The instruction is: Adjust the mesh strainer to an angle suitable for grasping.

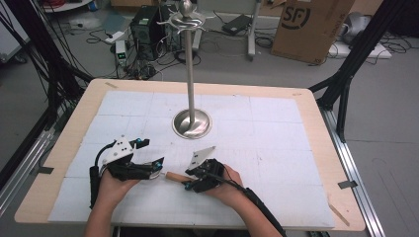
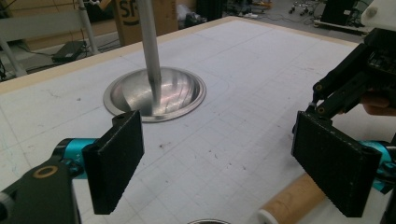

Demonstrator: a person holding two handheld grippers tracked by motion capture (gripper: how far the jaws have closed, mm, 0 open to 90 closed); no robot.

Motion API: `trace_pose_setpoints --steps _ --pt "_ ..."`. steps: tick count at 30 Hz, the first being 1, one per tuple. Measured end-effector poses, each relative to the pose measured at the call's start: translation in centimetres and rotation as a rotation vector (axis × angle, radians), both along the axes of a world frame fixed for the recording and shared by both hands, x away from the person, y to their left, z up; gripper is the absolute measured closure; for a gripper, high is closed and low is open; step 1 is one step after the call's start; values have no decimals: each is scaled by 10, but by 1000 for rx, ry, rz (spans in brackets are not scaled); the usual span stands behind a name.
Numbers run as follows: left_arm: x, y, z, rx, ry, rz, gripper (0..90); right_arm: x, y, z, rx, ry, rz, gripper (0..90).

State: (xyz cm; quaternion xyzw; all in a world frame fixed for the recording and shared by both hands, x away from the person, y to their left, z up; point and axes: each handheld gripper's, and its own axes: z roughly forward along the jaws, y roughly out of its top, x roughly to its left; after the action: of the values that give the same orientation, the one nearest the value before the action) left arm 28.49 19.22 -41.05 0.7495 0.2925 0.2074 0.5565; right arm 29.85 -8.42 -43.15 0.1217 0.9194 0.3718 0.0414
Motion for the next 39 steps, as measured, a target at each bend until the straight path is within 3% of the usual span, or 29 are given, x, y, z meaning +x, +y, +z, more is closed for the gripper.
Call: trace_pose_setpoints --steps 7,9,11,13,16,21,25,28,39 --pt "-1 0 0 6 1 1 176 4 -19 -1 -26 -18 -66 544" --pt "-1 0 0 8 2 1 176 11 -26 -1 -22 -12 -123 546" --pt "0 0 0 11 1 -2 176 15 -28 -2 -23 -19 -135 546" --pt "0 -1 0 13 3 -1 176 24 -34 -4 -16 -5 -205 546" --pt "0 -1 -1 14 7 0 176 32 -37 -8 0 14 -241 539" --pt "1 1 -2 15 9 7 176 34 -46 -3 34 30 -243 521" --pt "1 1 -2 22 11 3 176 25 -61 10 74 4 -231 482" --pt "1 -1 -3 27 13 2 175 10 -81 23 133 -26 -243 445" --pt "1 -4 -5 36 21 -6 176 -23 -118 44 212 -85 -267 408"
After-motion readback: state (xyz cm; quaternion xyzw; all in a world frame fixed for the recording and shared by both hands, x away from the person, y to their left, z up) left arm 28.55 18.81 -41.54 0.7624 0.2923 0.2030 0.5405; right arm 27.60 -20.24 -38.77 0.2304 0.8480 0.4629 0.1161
